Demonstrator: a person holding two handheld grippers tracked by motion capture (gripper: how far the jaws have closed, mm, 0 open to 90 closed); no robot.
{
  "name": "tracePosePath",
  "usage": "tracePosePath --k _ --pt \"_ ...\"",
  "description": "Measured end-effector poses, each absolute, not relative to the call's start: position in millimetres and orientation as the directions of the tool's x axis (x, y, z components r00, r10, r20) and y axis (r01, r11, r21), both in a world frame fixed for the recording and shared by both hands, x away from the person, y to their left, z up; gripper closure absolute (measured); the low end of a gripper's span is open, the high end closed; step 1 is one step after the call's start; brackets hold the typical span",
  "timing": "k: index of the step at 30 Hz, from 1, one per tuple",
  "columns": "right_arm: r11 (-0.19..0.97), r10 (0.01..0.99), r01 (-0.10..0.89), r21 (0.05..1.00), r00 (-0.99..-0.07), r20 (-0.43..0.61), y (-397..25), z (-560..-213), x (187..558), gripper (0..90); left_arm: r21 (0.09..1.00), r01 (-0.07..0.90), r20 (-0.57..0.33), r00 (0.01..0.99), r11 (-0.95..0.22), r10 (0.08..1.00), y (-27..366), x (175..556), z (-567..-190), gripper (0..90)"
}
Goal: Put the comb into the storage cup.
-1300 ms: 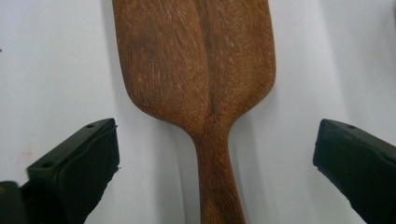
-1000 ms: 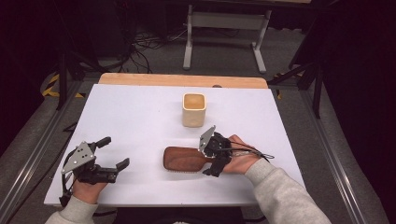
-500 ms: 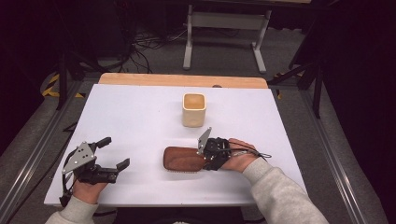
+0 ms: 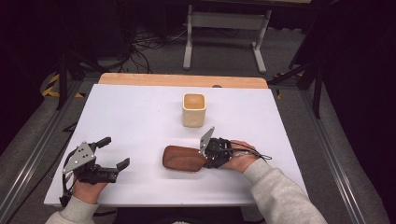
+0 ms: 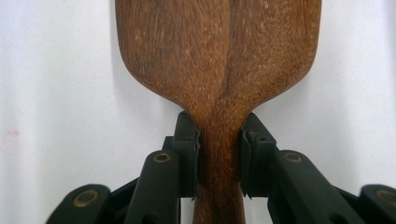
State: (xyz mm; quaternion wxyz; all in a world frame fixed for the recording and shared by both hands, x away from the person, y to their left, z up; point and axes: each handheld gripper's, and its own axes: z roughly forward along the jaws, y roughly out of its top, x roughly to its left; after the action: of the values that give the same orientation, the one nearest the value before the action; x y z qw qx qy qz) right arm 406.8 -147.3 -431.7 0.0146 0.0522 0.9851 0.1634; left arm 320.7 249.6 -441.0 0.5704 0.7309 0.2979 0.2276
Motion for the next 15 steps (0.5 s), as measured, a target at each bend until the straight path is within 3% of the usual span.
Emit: tracePosePath --k 15 --pt "0.898 0.126 0.087 0.43 -0.99 -0.061 -153 -427 395 72.5 0.969 0.181 -0.012 0.717 -0.169 0.697 249 320 -441 0.1"
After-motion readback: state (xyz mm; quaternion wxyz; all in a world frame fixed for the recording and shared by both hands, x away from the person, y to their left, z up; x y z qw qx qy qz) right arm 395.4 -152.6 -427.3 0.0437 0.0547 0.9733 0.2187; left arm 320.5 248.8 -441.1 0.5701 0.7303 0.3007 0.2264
